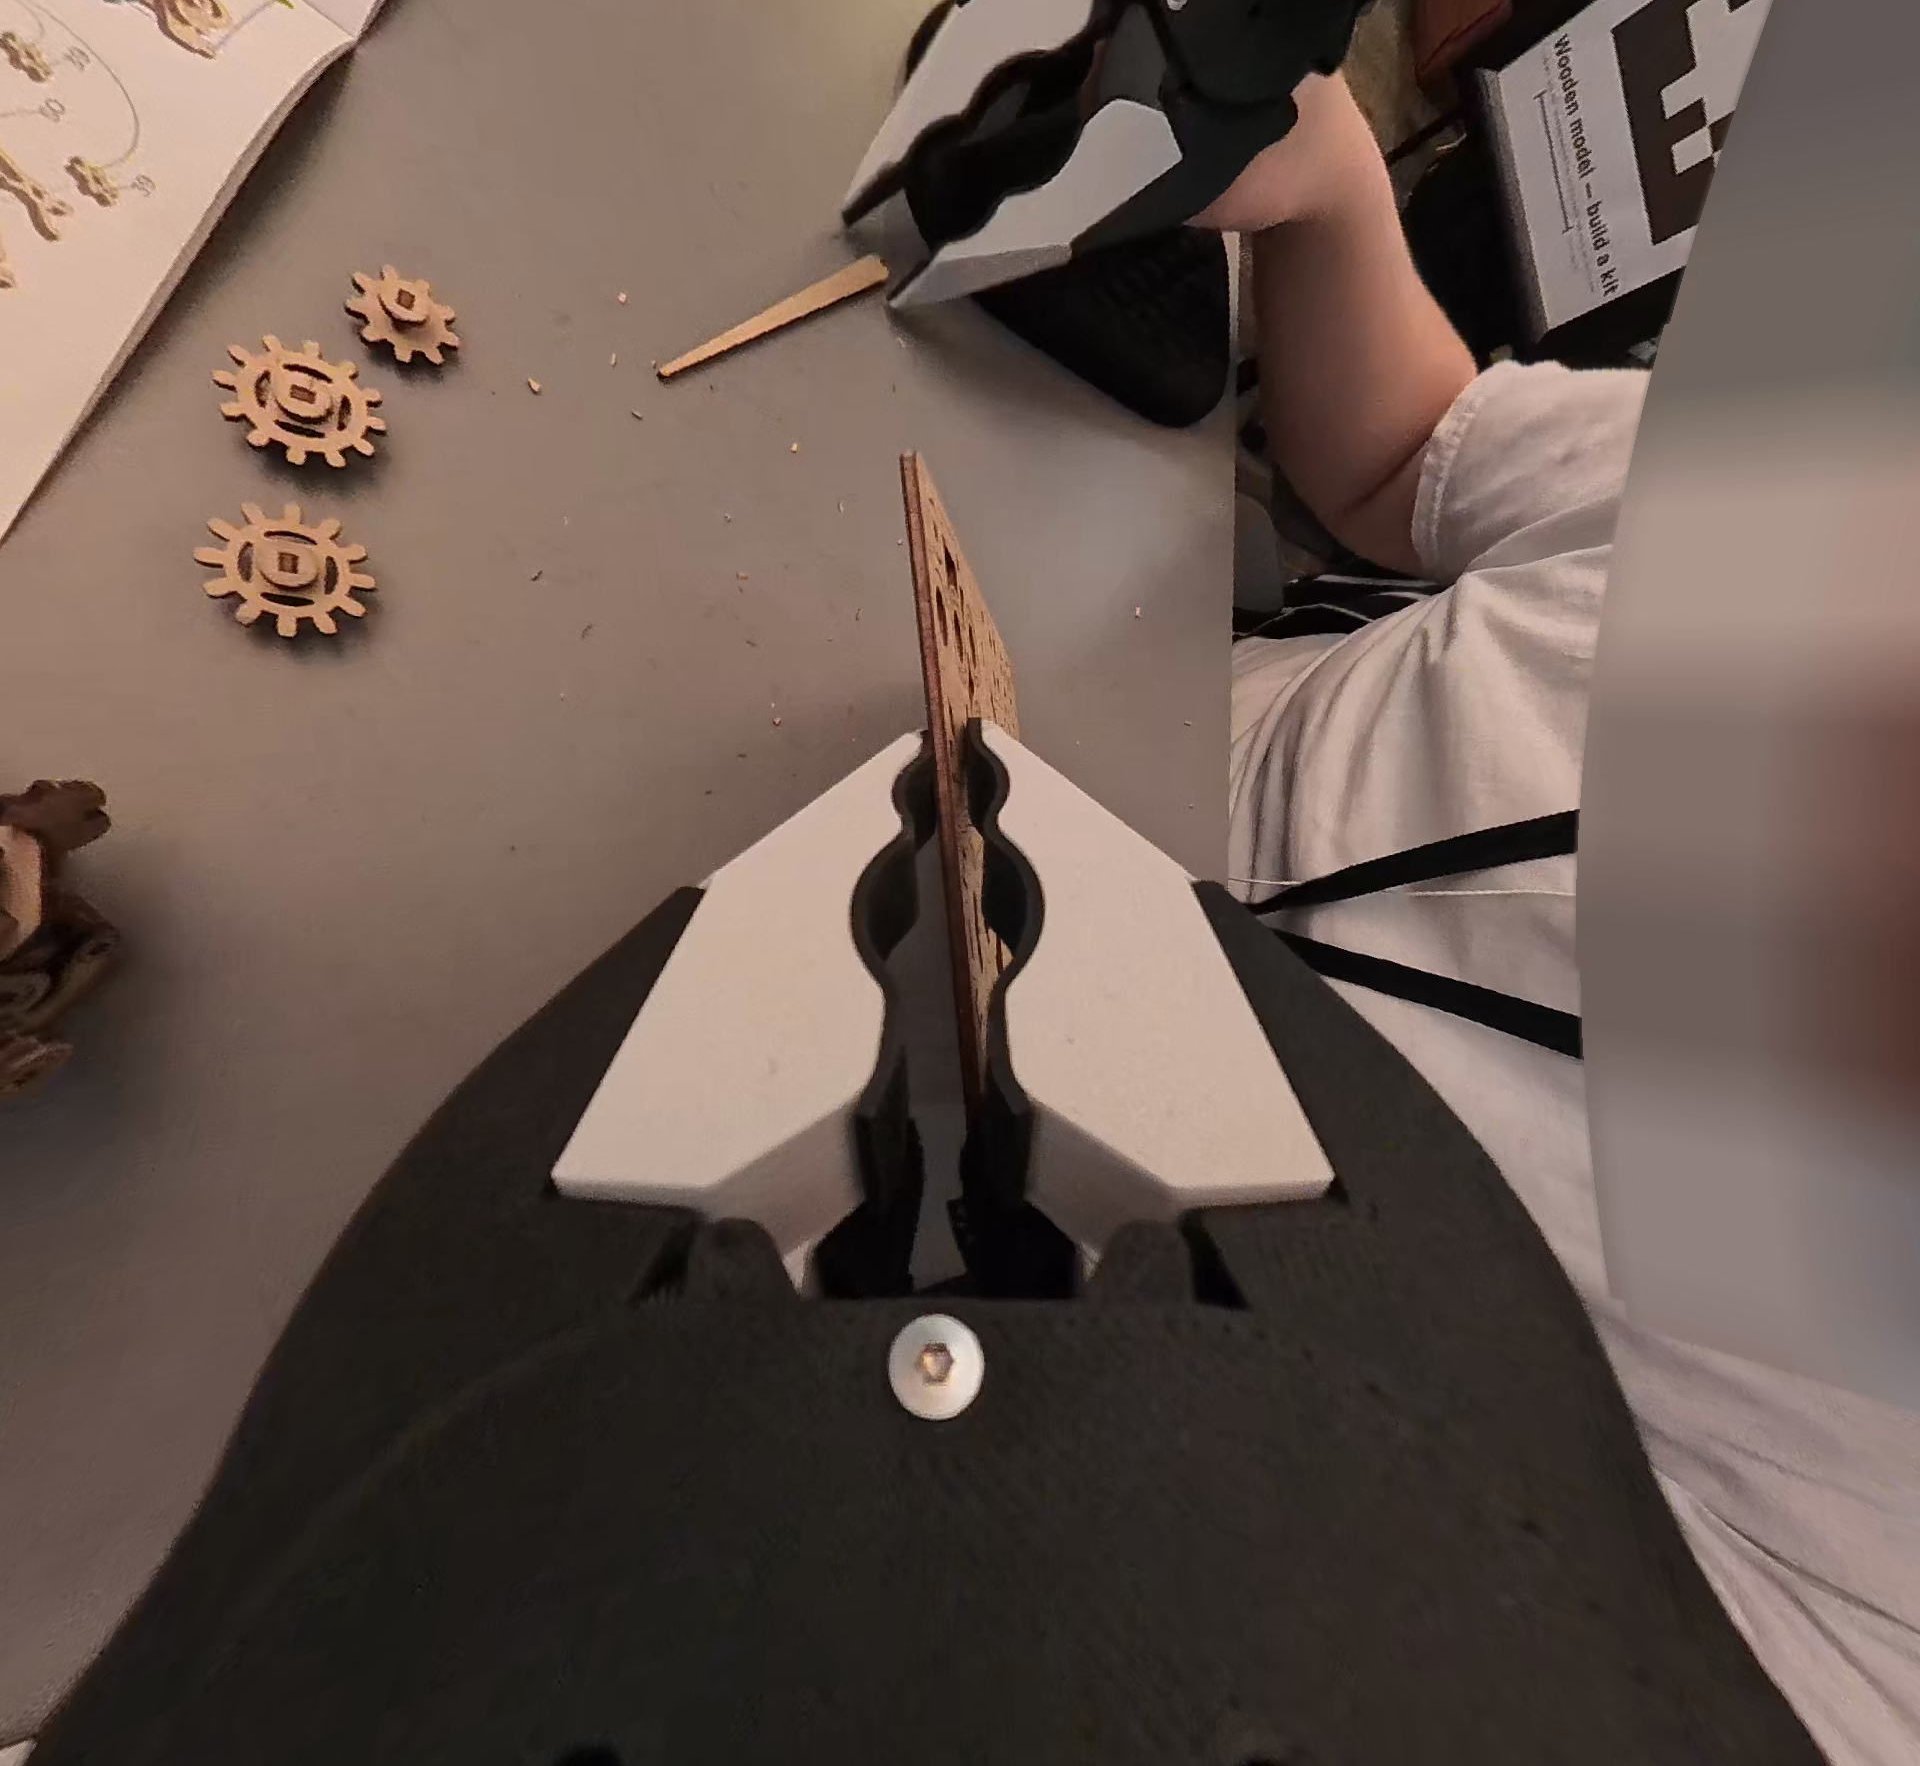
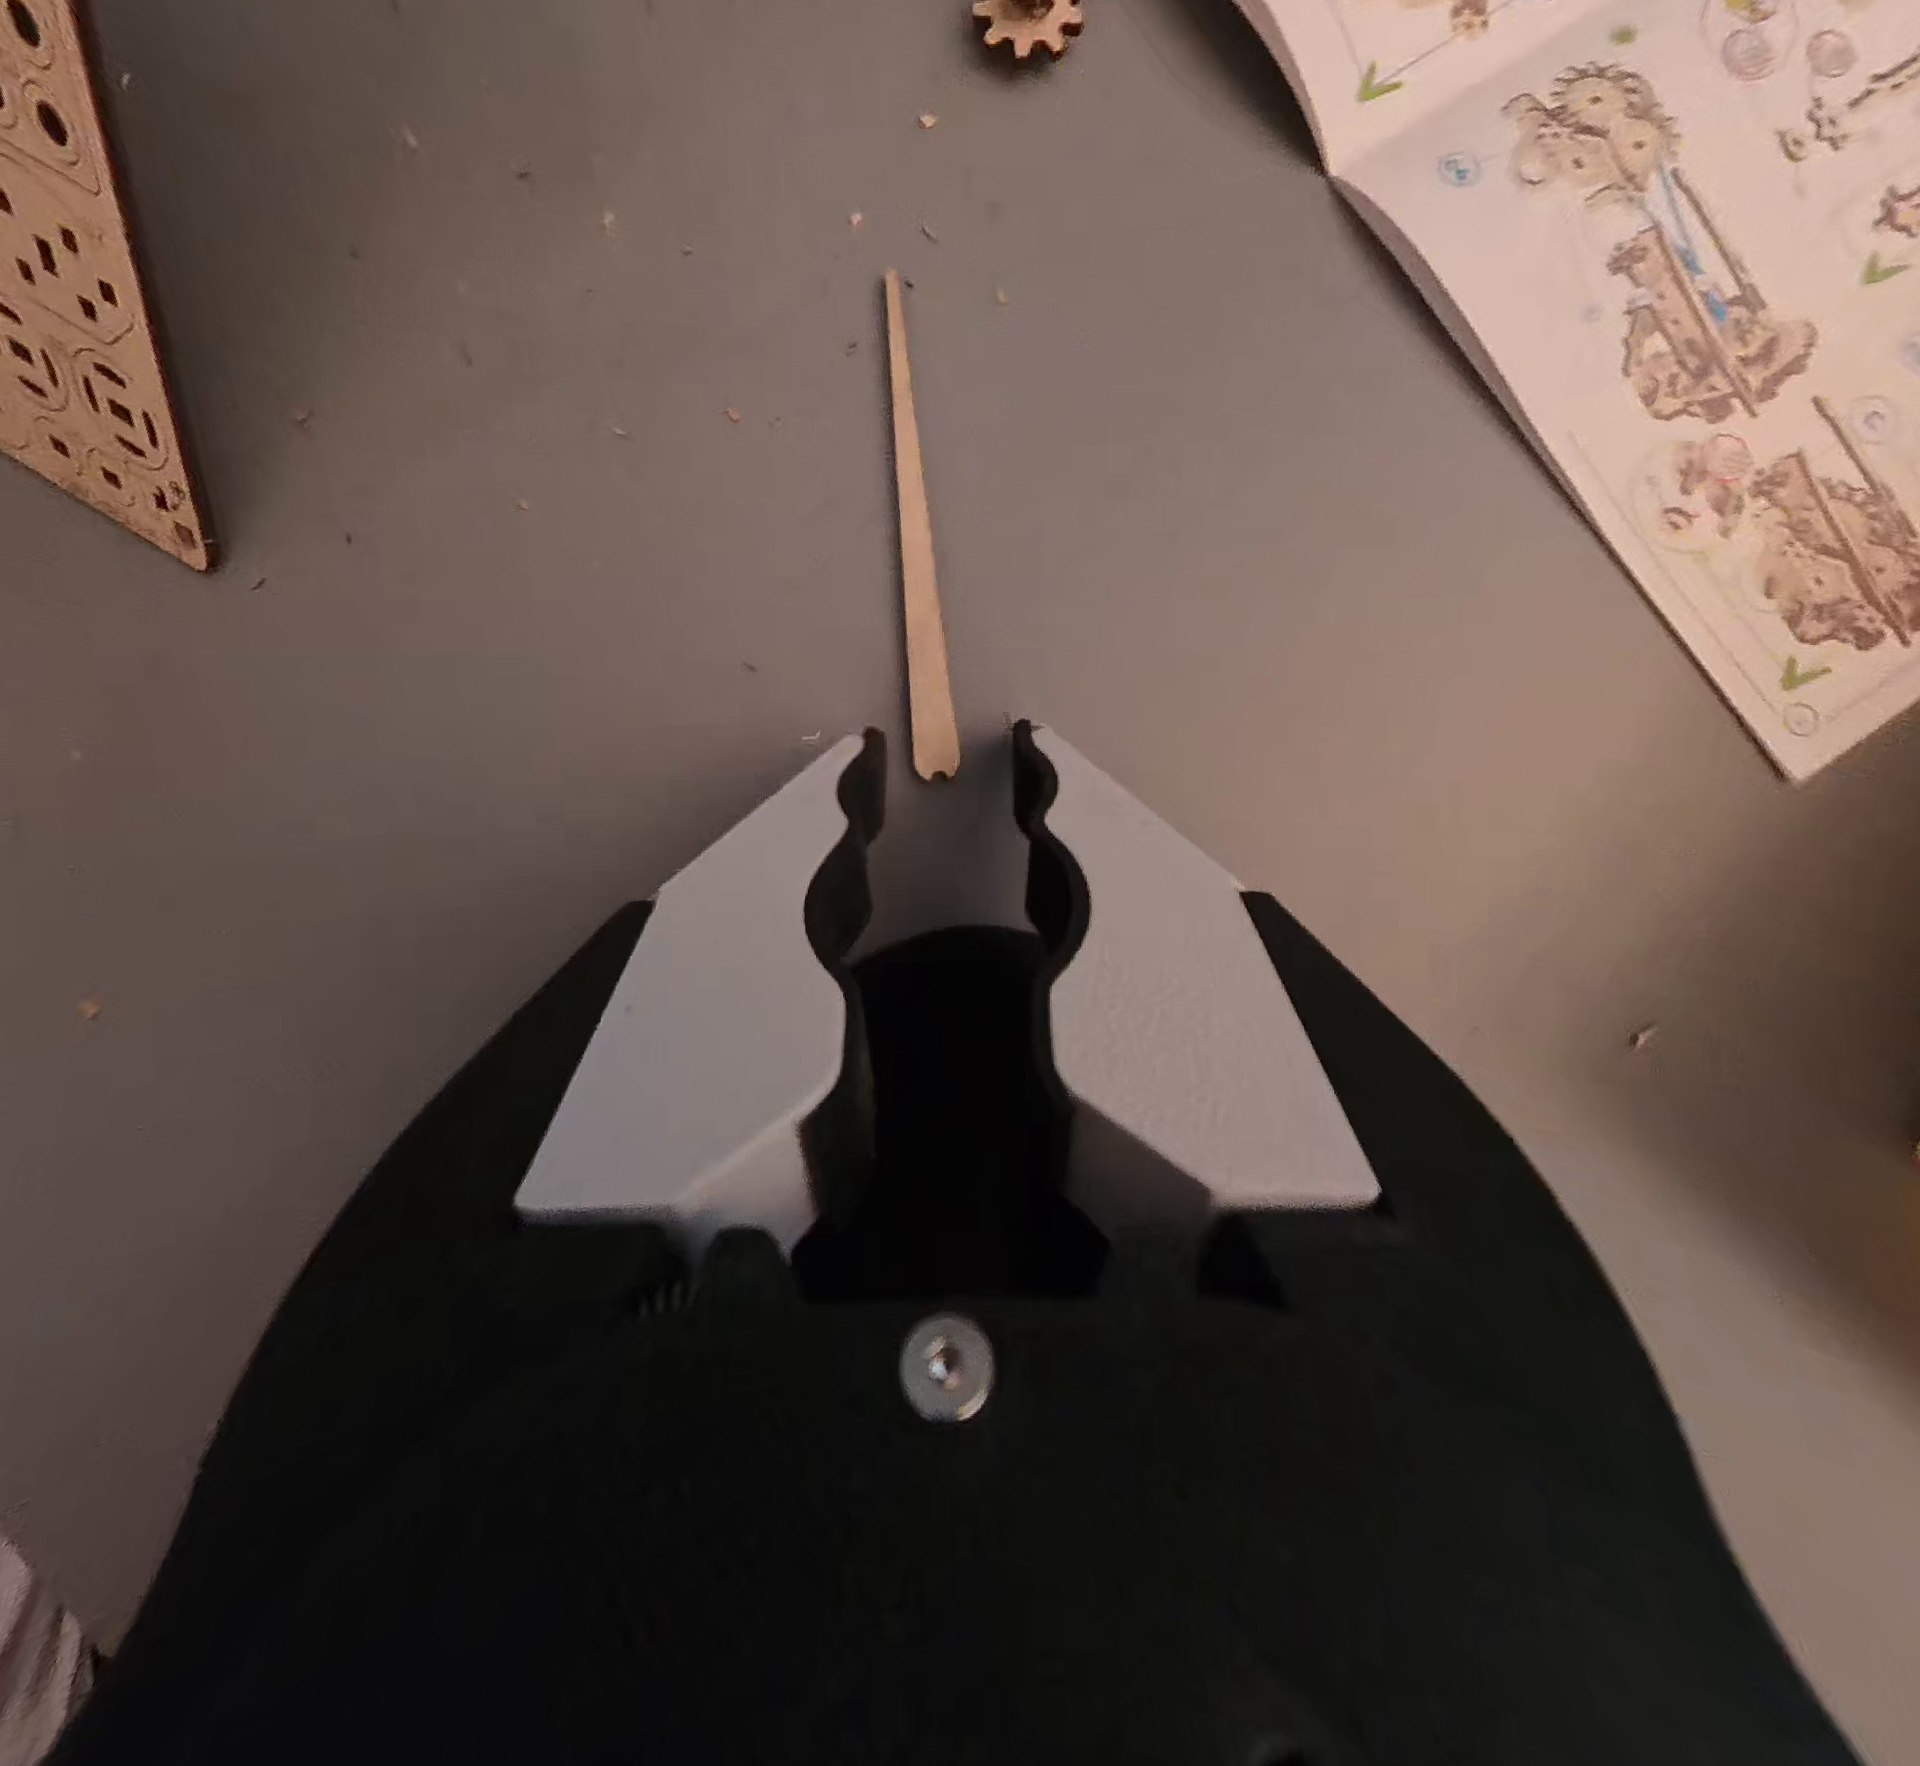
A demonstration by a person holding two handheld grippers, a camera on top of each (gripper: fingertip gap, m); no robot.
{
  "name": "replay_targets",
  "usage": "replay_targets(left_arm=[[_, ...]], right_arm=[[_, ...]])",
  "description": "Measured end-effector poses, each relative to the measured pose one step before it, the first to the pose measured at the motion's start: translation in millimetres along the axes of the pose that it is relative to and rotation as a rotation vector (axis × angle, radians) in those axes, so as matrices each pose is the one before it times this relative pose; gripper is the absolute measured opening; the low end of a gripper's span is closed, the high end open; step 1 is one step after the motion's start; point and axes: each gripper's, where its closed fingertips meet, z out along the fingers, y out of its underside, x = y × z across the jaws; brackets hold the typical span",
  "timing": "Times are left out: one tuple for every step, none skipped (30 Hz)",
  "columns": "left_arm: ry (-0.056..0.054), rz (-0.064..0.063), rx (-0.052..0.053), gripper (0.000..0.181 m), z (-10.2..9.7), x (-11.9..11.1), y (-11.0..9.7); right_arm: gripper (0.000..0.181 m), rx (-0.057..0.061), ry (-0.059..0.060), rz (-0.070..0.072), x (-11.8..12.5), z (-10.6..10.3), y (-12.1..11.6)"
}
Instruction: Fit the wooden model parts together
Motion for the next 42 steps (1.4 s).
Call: replay_targets(left_arm=[[0.0016, -0.0055, 0.0012, 0.003, -0.02, -1.05, 0.16], [0.0027, -0.0065, 0.0013, 0.003, -0.05, -0.77, 0.25], [0.0034, -0.005, 0.002, 0.003, 0.02, -0.43, -0.04], [0.0035, -0.0036, 0.0023, 0.003, 0.38, -0.58, -0.21], [0.002, -0.0079, -0.0005, 0.003, 0.33, -1.11, 0.22], [0.0025, -0.0112, 0.0015, 0.003, 0.4, -1.26, 0.06], [0.0058, -0.0109, 0.0042, 0.003, 0.56, -0.9, -0.23], [0.0063, -0.0155, 0.0045, 0.003, 0.78, -0.77, -0.28], [0.0057, -0.0155, 0.0026, 0.003, 0.98, -0.86, -0.28], [0.0022, -0.0128, 0.0006, 0.003, 1.14, -1.01, 0.12], [-0.0037, -0.0146, -0.0006, 0.003, 0.86, -1.59, 0.24], [-0.007, -0.0148, 0.0004, 0.004, 0.57, -1.6, 0.1], [-0.0036, -0.0111, 0.0038, 0.004, 0.36, -0.47, -0.21], [0.0052, -0.0068, 0.0042, 0.003, 0.12, 1.43, -0.25], [0.0066, -0.0042, 0.0039, 0.003, 0.11, 2.31, -0.24], [0.0018, -0.0018, 0.0035, 0.002, 0.03, 1.77, -0.31], [-0.0059, -0.0005, 0.0025, 0.002, 0.05, 0.82, -0.16], [-0.0121, 0.0014, -0.0004, 0.003, -0.06, -0.09, 0.24], [-0.0126, 0.0029, -0.001, 0.003, -0.18, -0.43, 0.37], [-0.0064, -0.0005, 0.0011, 0.003, -0.18, 0.21, 0.22], [0.0006, 0.0003, 0.0014, 0.003, -0.22, 0.76, 0.15], [0.0025, -0.0008, 0.0014, 0.003, -0.11, 0.54, 0.07], [0.0011, -0.0031, 0.0013, 0.003, -0.1, 0.17, 0.0], [0.0003, -0.0011, 0.0016, 0.003, 0.19, 0.03, -0.01], [-0.0003, -0.001, -0.0004, 0.002, 0.19, -0.23, 0.06], [-0.0004, -0.0008, -0.0006, 0.003, 0.32, -0.52, 0.16], [0.0015, -0.0021, -0.0009, 0.003, 0.3, -0.81, 0.13], [0.0055, -0.0043, -0.0003, 0.003, 0.23, -0.63, 0.06], [0.0062, -0.0066, 0.0004, 0.003, 0.41, -0.85, -0.07], [0.005, -0.0073, -0.0021, 0.003, 0.47, -1.16, 0.33], [0.0044, -0.0049, -0.0016, 0.003, 0.43, -0.9, 0.21], [0.0031, -0.0035, -0.0024, 0.003, 0.38, -0.74, 0.3], [0.0027, -0.001, -0.0026, 0.003, 0.3, -0.25, 0.21], [0.0016, 0.0011, -0.0013, 0.003, -0.06, 0.11, 0.05], [0.0018, 0.0013, -0.0009, 0.003, -0.24, 0.48, 0.19], [0.003, 0.0019, -0.0002, 0.003, -0.29, 0.95, 0.1], [0.001, 0.0023, -0.0004, 0.003, -0.23, 0.67, 0.07], [-0.0009, 0.0031, -0.0001, 0.003, -0.19, 0.55, 0.11], [-0.0003, 0.0025, 0.0009, 0.003, 0.05, 0.59, -0.2], [0.001, 0.0011, 0.0006, 0.002, 0.05, 0.5, -0.08], [-0.0015, 0.0007, -0.0003, 0.002, -0.06, 0.02, 0.08], [-0.0054, 0.0, -0.0013, 0.003, -0.09, -0.75, 0.18]], right_arm=[[0.02, 0.0146, -0.0001, 0.0107, 0.3, 0.66, 0.27], [0.009, 0.0106, -0.0029, -0.0005, 0.08, -0.13, -0.62], [0.007, 0.0146, 0.0049, -0.0169, 0.39, -1.13, -2.47], [0.007, 0.0175, 0.0068, -0.0317, -0.72, -1.44, -3.18], [0.007, 0.0215, 0.0163, -0.0362, -1.28, -2.63, -4.87], [0.007, 0.0182, 0.0256, -0.0337, -1.79, -5.31, -7.5], [0.007, 0.0261, 0.0171, -0.0379, -5.21, -8.72, -12.81], [0.007, 0.0334, 0.0195, -0.0521, -7.08, -11.44, -18.36], [0.007, 0.0204, 0.0415, -0.0783, -5.25, -12.22, -20.03], [0.007, -0.0075, 0.0628, -0.1038, -1.37, -11.87, -17.75], [0.007, -0.0286, 0.0611, -0.1179, 0.62, -10.49, -14.11], [0.007, -0.0326, 0.0499, -0.1118, 1.51, -8.36, -11.41], [0.007, -0.0328, 0.0244, -0.0891, 0.01, -5.4, -8.86], [0.007, -0.0289, -0.0032, -0.0643, -2.78, -2.76, -7.36], [0.007, -0.0227, -0.0175, -0.0508, -4.47, -0.76, -6.36], [0.007, -0.0289, -0.0018, -0.0468, -1.66, -0.02, -4.59], [0.007, -0.0316, 0.0291, -0.0533, 2.97, -0.39, -3.95], [0.007, -0.0263, 0.0349, -0.057, 3.81, -1.53, -4.87], [0.007, -0.0225, 0.0188, -0.0518, 1.83, -1.8, -5.66], [0.007, -0.0309, 0.0117, -0.0449, 0.74, -1.48, -4.48], [0.008, -0.0221, 0.0231, -0.0468, 2.08, -1.65, -4.89], [0.008, -0.0152, 0.0178, -0.0438, 1.08, -1.1, -5.3], [0.008, -0.0217, 0.0052, -0.0319, -0.56, -0.1, -4.3], [0.008, -0.0306, 0.0015, -0.0284, -0.99, 0.73, -2.67], [0.008, -0.0391, 0.0143, -0.0243, 1.7, 0.49, -0.6], [0.008, -0.0354, 0.0122, -0.018, 2.42, 0.08, 0.2], [0.008, -0.0287, 0.0038, -0.0021, 2.41, -0.53, -0.01], [0.008, -0.0081, 0.0009, 0.0104, 2.44, -1.24, -2.3], [0.008, -0.0018, -0.01, 0.0161, 0.79, -1.25, -3.14], [0.008, -0.0048, -0.0029, 0.0133, 1.24, -1.21, -2.69], [0.008, -0.007, 0.0068, 0.003, 1.72, -1.14, -2.27], [0.008, -0.0112, 0.0103, -0.0028, 1.69, -0.8, -1.58], [0.008, -0.0094, 0.004, -0.0047, 0.27, -0.06, -1.28], [0.008, -0.0066, -0.0053, -0.0012, -1.29, 0.47, -1.22], [0.008, -0.0054, -0.007, 0.0008, -1.56, 0.72, -0.78], [0.008, -0.0105, -0.0006, 0.0014, -0.52, 1.07, 0.38], [0.008, -0.0063, 0.0019, 0.0008, 0.11, 0.64, 0.02], [0.008, 0.0081, 0.0037, 0.0024, 0.65, -0.34, -2.1], [0.008, 0.0026, -0.001, 0.0064, 0.44, -0.57, -1.53], [0.008, -0.0075, -0.0043, 0.0031, -0.03, -0.23, -0.6], [0.008, -0.0039, 0.0015, -0.0046, 0.38, -0.22, -0.72], [0.008, -0.0008, 0.0005, -0.0078, -0.14, 0.01, -1.04]])
